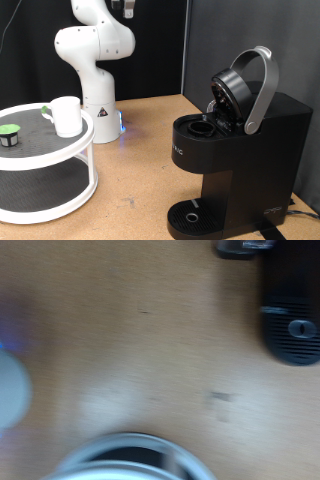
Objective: Make a cup of coffee with the keurig machine
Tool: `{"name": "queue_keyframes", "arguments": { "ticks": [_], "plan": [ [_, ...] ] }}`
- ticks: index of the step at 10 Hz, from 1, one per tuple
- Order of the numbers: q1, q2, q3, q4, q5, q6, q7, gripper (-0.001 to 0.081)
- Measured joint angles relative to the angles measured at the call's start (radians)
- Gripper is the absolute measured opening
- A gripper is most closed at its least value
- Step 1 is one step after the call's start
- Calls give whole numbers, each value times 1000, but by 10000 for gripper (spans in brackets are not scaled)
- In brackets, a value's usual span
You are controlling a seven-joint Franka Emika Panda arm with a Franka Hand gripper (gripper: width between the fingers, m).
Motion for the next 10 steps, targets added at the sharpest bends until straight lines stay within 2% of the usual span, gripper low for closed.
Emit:
{"name": "queue_keyframes", "arguments": {
  "ticks": [1,4,8,10],
  "plan": [
    [0,10,-2,7,5,-59,0,805],
    [0,0,-21,-5,5,11,-30,805],
    [-31,-45,-134,-6,-73,13,-130,805],
    [-33,-54,-145,-9,-80,13,-150,805]
  ]
}}
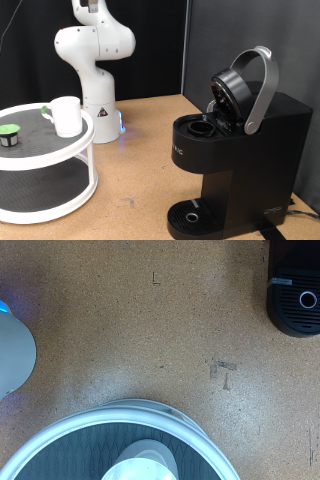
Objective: Make a cup of coffee with the keurig machine
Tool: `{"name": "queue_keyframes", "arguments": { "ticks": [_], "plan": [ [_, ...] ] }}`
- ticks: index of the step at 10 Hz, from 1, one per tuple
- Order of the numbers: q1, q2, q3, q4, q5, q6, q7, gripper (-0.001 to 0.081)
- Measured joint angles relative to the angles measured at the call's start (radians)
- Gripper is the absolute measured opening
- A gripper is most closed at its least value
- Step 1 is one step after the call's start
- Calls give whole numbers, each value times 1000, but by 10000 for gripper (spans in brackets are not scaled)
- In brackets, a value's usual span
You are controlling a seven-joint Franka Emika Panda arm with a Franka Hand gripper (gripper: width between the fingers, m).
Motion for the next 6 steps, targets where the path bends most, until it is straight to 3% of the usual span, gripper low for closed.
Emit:
{"name": "queue_keyframes", "arguments": {
  "ticks": [3,6],
  "plan": [
    [-5,1,-5,-8,-29,-2,-2,805],
    [-30,0,-73,-3,-70,6,-43,805]
  ]
}}
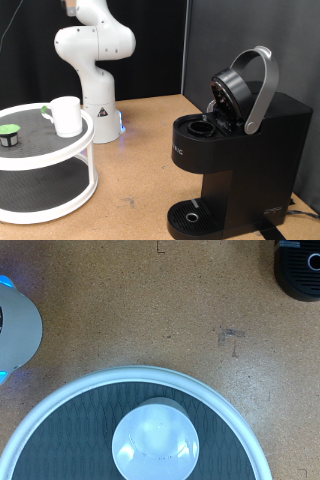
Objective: Make a cup of coffee with the keurig machine
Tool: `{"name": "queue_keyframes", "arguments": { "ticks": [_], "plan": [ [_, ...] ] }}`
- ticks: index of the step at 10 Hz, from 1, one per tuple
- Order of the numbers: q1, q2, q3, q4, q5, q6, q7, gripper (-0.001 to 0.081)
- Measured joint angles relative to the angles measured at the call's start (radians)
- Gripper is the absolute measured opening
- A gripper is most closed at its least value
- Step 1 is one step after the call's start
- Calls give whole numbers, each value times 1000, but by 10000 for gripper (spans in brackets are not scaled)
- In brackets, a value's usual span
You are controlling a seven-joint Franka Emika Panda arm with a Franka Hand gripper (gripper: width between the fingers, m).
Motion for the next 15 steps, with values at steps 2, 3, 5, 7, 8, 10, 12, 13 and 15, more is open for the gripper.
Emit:
{"name": "queue_keyframes", "arguments": {
  "ticks": [2,3,5,7,8,10,12,13,15],
  "plan": [
    [-7,1,-73,20,-16,-8,-73,805],
    [-10,3,-102,28,-43,-13,-105,805],
    [-14,13,-142,31,-105,-14,-148,805],
    [-15,23,-172,31,-138,-11,-172,805],
    [-16,27,-184,31,-141,-4,-174,805],
    [-16,43,-194,34,-142,-3,-174,805],
    [-14,41,-198,29,-139,-3,-204,805],
    [-4,39,-217,25,-134,-3,-286,805],
    [42,40,-292,20,-132,-3,-509,805]
  ]
}}
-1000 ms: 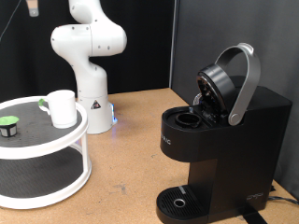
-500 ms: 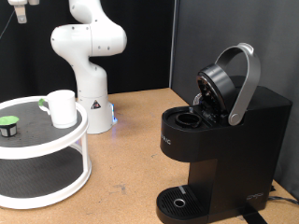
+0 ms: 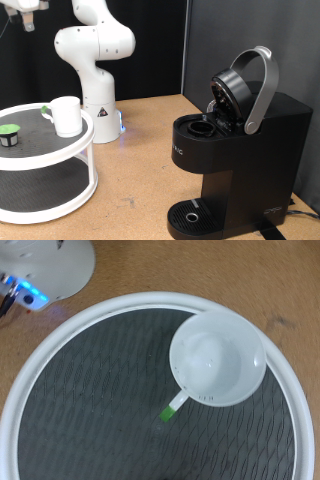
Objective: Make a cup of coffee with the keurig machine
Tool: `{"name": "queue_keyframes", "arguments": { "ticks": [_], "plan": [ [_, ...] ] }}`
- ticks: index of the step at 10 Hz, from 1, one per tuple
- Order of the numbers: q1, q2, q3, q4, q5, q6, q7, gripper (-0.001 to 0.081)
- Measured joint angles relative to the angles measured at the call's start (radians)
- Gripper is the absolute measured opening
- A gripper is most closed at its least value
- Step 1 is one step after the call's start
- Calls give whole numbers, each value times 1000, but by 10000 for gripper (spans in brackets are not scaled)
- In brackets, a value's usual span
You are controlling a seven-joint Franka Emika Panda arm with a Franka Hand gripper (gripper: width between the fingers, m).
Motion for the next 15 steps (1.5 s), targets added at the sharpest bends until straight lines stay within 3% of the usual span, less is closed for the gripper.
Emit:
{"name": "queue_keyframes", "arguments": {
  "ticks": [2,4,5,8,11,14,15],
  "plan": [
    [44,19,-58,-2,-16,17,-146,805],
    [44,13,-59,-3,-16,22,-173,805],
    [56,3,-70,-1,-14,17,-276,805],
    [85,-10,-115,-13,-57,113,-459,805],
    [85,41,-162,-55,-131,221,-464,805],
    [103,115,-235,-87,-120,306,-465,805],
    [102,114,-233,-87,-122,306,-465,805]
  ]
}}
